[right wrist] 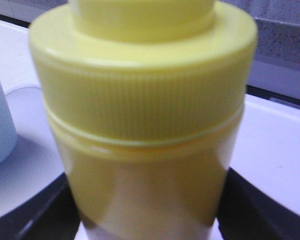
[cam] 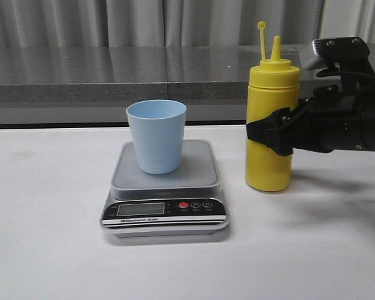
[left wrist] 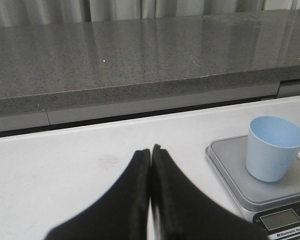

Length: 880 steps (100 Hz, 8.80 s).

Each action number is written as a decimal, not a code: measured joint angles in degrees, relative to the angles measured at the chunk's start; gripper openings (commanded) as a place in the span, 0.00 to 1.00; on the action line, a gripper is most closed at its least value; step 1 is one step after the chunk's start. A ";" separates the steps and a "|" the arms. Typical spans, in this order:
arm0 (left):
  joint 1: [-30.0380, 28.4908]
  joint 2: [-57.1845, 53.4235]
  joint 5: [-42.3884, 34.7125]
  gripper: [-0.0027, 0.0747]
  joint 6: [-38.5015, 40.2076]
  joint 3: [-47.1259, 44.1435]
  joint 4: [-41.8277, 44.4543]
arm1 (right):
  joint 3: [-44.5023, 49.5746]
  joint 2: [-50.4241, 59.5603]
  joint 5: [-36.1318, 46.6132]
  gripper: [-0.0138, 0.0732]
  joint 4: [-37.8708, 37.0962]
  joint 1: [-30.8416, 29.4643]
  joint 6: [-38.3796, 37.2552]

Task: Pour seasoning into cup on scale with both arms

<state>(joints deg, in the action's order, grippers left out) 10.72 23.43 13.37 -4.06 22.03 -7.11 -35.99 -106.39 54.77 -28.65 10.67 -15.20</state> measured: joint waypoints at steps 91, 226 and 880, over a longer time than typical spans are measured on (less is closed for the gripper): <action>0.00 0.00 0.00 0.01 0.00 0.00 0.00 | 1.78 -0.13 0.27 0.82 0.11 0.00 0.09; 0.00 0.00 0.00 0.01 0.00 0.00 0.00 | 16.58 40.18 -21.24 0.82 14.96 0.00 1.68; -10.20 -23.78 -10.50 0.01 0.00 -22.05 6.39 | 37.60 106.98 -61.50 0.02 22.90 -5.44 10.83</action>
<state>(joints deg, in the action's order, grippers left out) 0.52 -0.35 2.87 -4.06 -0.03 -0.73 1.62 0.59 -6.73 -5.74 5.23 -4.37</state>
